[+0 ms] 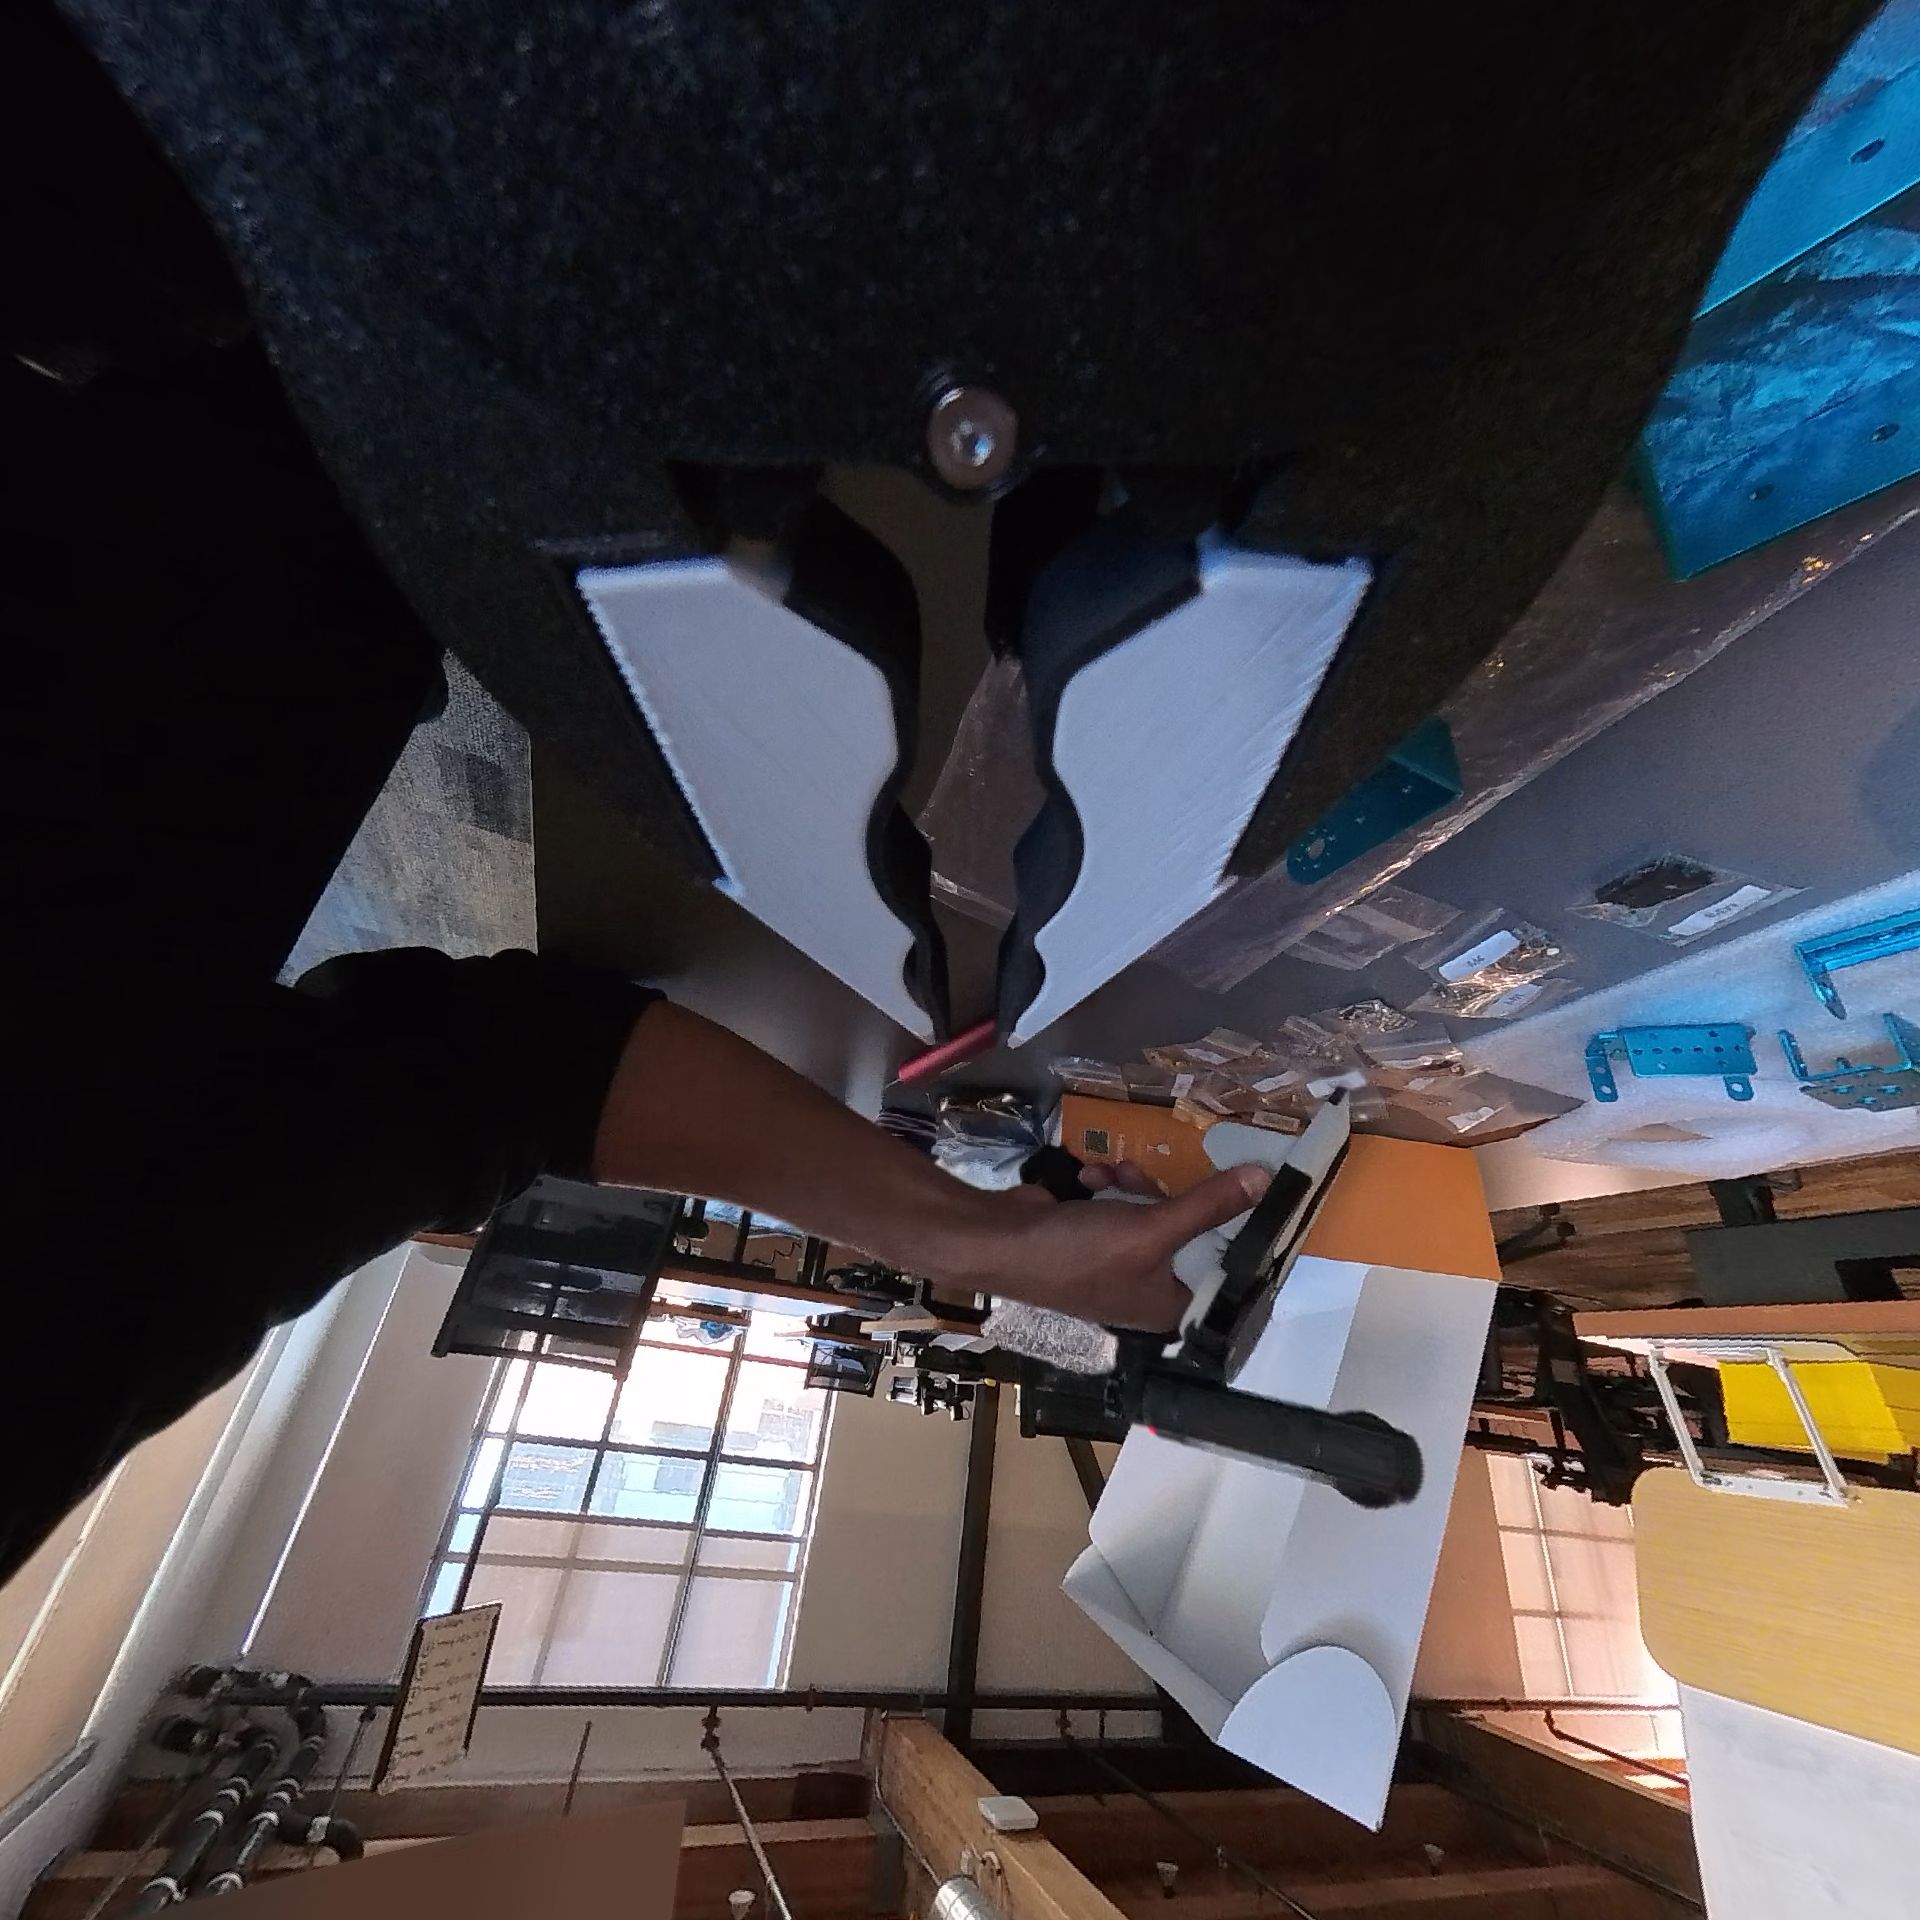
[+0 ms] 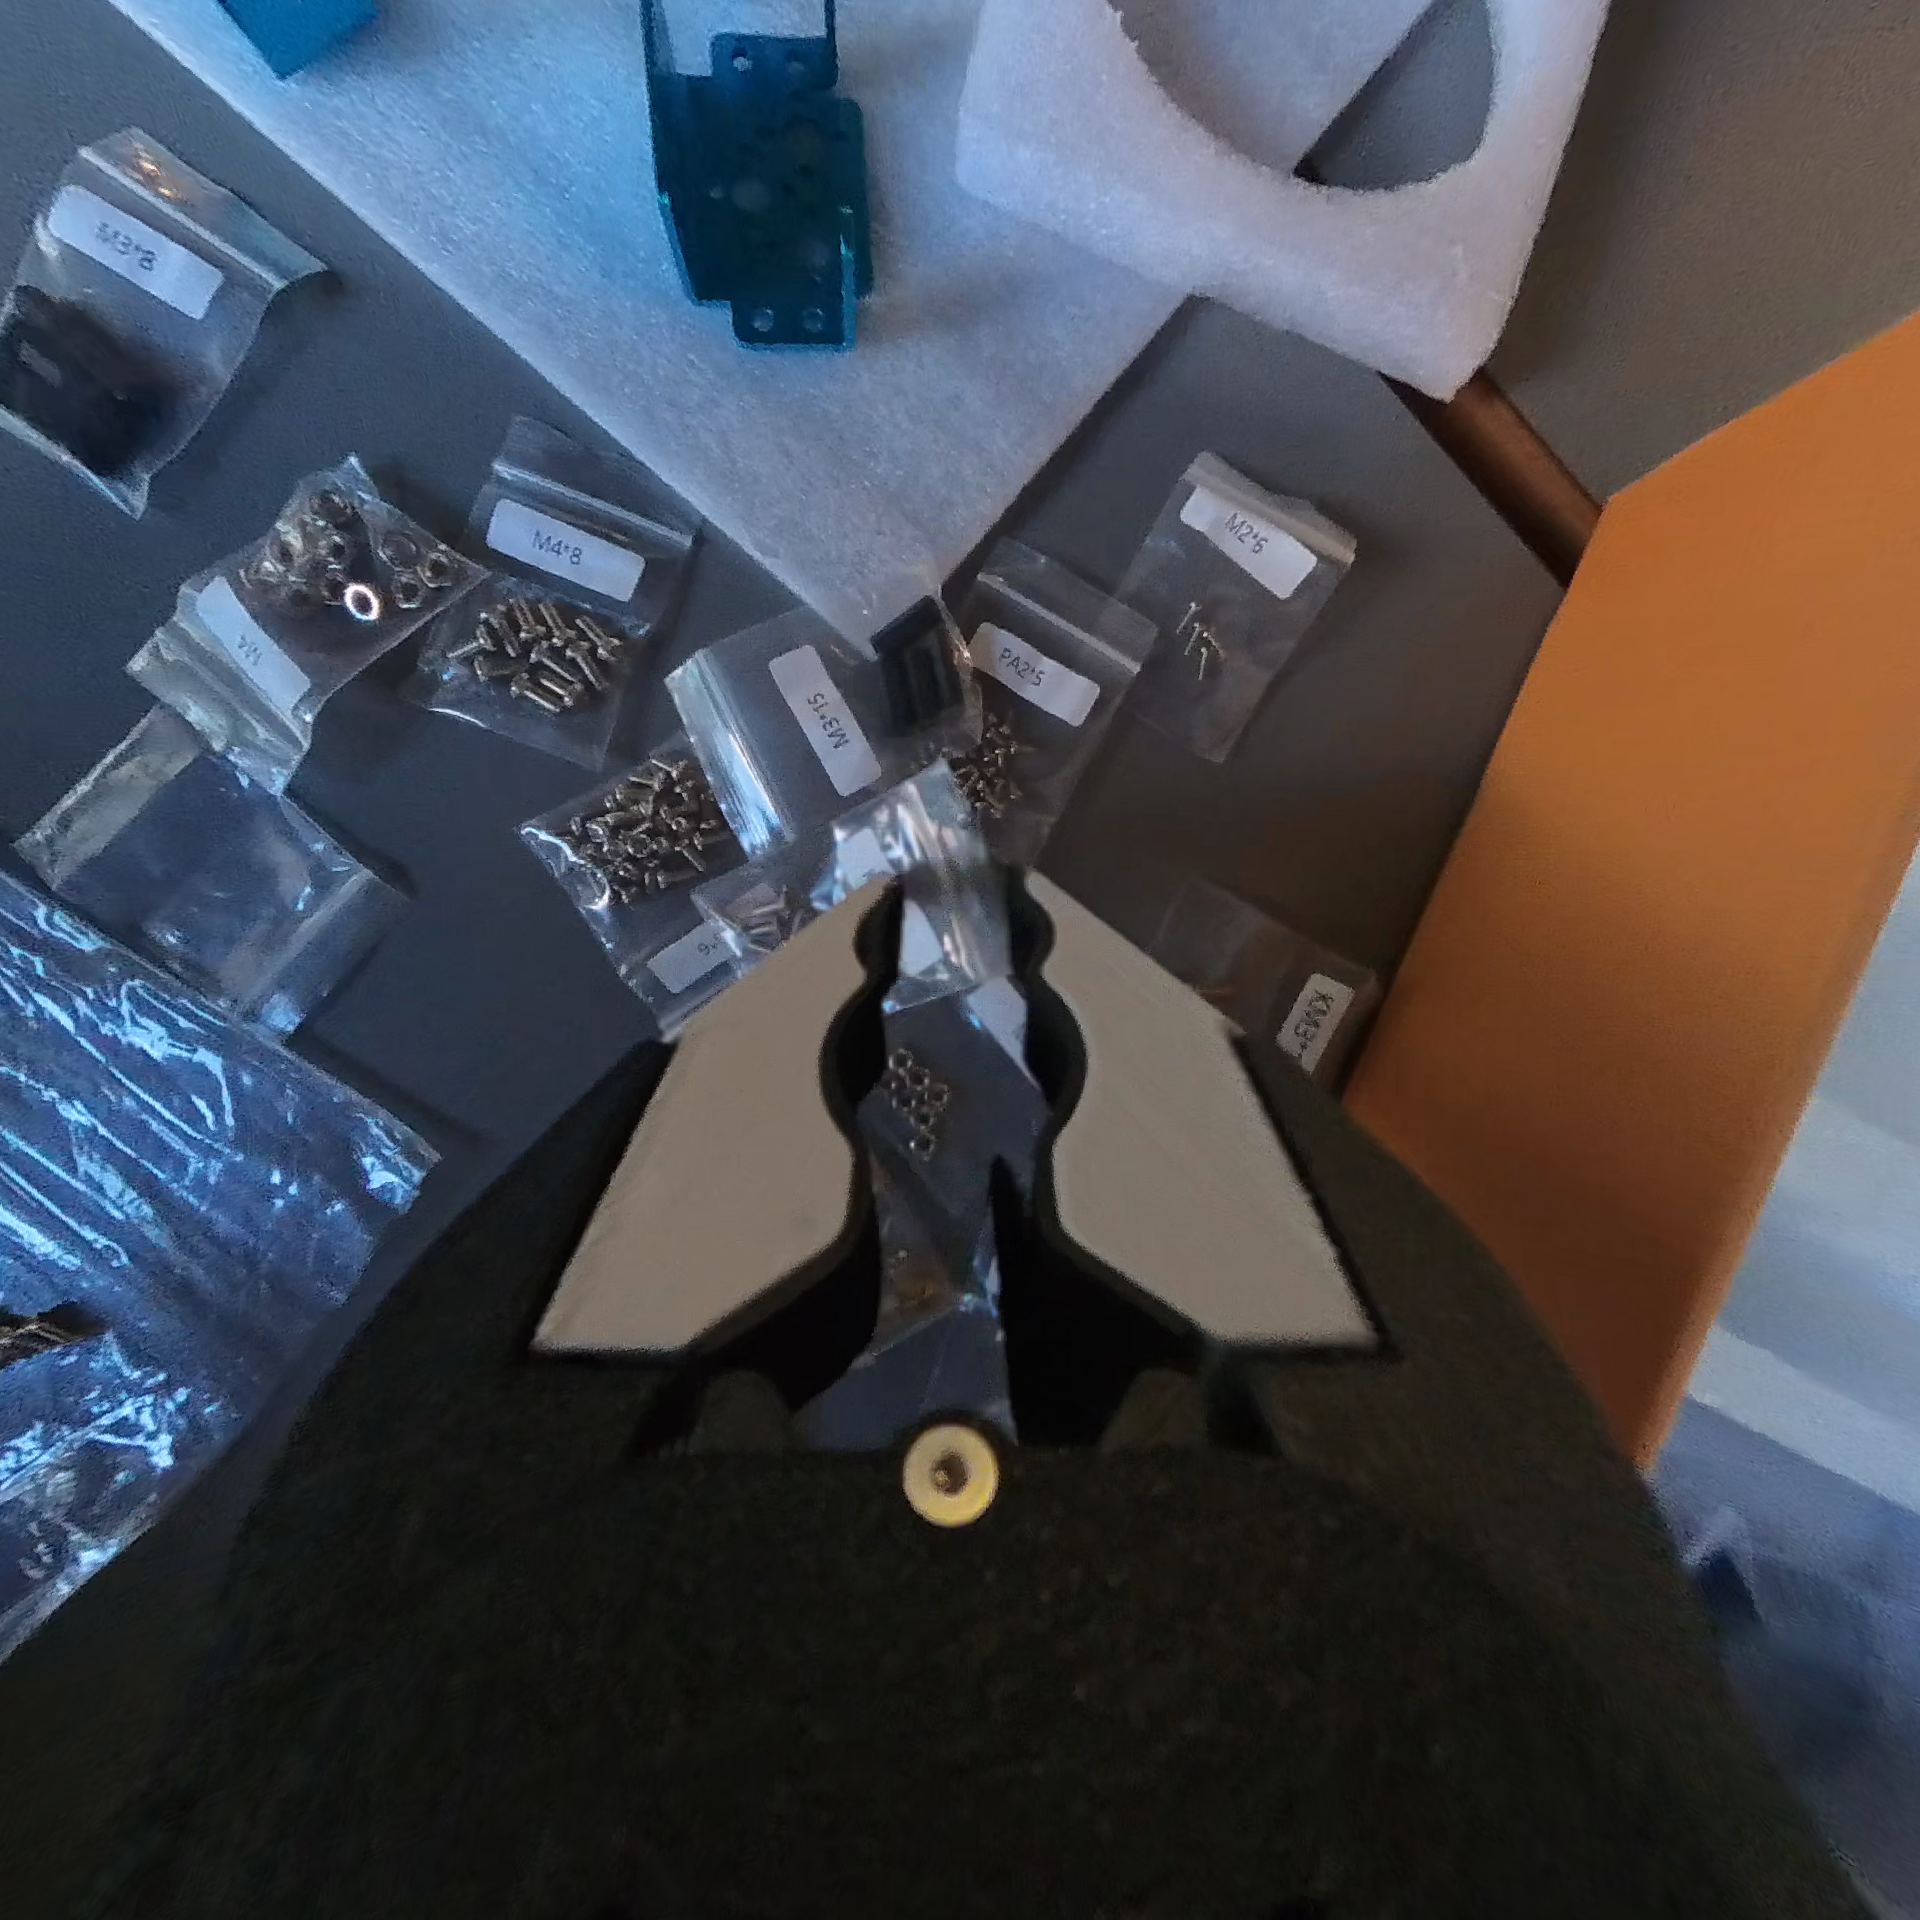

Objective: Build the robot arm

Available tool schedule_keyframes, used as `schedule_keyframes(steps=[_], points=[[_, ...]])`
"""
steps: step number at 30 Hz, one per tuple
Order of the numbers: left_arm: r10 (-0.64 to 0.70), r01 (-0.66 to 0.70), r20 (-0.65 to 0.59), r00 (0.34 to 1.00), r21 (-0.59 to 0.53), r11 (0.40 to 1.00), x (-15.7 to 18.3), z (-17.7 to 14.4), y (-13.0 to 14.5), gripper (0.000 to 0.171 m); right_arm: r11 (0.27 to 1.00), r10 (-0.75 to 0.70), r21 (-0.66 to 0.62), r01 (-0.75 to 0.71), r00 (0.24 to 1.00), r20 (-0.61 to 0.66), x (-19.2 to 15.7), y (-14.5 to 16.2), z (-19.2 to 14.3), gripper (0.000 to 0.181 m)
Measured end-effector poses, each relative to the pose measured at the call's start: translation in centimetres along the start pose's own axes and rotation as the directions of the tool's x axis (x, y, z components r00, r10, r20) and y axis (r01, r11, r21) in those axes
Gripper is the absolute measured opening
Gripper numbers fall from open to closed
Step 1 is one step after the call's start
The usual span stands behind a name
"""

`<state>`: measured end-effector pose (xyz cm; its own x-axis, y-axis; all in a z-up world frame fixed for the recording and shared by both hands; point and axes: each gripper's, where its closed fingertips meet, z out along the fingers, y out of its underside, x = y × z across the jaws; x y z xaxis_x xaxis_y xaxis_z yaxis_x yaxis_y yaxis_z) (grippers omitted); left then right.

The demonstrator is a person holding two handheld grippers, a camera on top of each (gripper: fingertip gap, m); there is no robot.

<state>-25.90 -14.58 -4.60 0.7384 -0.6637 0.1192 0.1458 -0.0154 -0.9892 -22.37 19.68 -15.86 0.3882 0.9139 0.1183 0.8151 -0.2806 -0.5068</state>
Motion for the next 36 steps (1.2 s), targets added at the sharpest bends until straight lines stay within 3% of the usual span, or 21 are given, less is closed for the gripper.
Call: schedule_keyframes(steps=[2,7,11,14,17,22,25,27,31,36], points=[[-0.001,0.001,0.005,1.000,0.004,1.000,-0.1,0.0,-0.1,0.007,1.000,0.018,0.009,-0.018,1.000,0.014,-0.4,-0.5,-1.2,0.037],[-0.036,0.035,0.055,0.998,0.011,0.999,-1.4,-0.4,-0.2,0.008,0.965,0.009,0.263,-0.017,0.999,0.033,-0.5,-3.1,-10.1,0.043],[-0.061,0.072,0.213,0.975,-0.044,0.996,-4.1,-1.8,-0.4,0.011,0.896,0.017,0.443,-0.023,1.000,0.016,0.9,-0.8,-13.9,0.043],[-0.044,0.082,0.360,0.932,-0.092,0.992,-6.4,-4.2,-1.5,0.017,0.853,0.040,0.522,0.000,0.997,-0.064,2.5,2.5,-14.0,0.039],[0.016,0.098,0.570,0.822,-0.169,0.981,-9.7,-8.2,-2.0,0.020,0.808,0.069,0.589,-0.013,0.995,-0.072,2.0,4.5,-14.5,0.039],[-0.046,0.238,0.755,0.655,-0.148,0.960,-11.8,-14.9,-2.0,0.022,0.856,0.169,0.494,-0.154,0.985,0.015,-2.0,9.5,-14.1,0.043],[-0.043,0.314,0.859,0.511,-0.140,0.939,-12.5,-19.4,-1.1,0.022,0.884,0.208,0.428,-0.191,0.978,0.007,-4.2,13.3,-13.1,0.041],[-0.024,0.330,0.901,0.432,-0.134,0.935,-12.7,-21.5,-0.8,0.022,0.872,0.238,0.428,-0.238,0.970,0.054,-5.4,14.1,-13.1,0.041],[-0.044,0.354,0.908,0.416,-0.117,0.928,-12.5,-22.2,-0.9,0.022,0.844,0.247,0.481,-0.238,0.968,0.045,-5.0,13.9,-13.3,0.041],[0.051,0.316,0.910,0.411,-0.195,0.928,-12.5,-22.6,-1.7,0.021,0.804,0.223,0.557,-0.206,0.974,0.038,-4.6,12.5,-13.1,0.038]])
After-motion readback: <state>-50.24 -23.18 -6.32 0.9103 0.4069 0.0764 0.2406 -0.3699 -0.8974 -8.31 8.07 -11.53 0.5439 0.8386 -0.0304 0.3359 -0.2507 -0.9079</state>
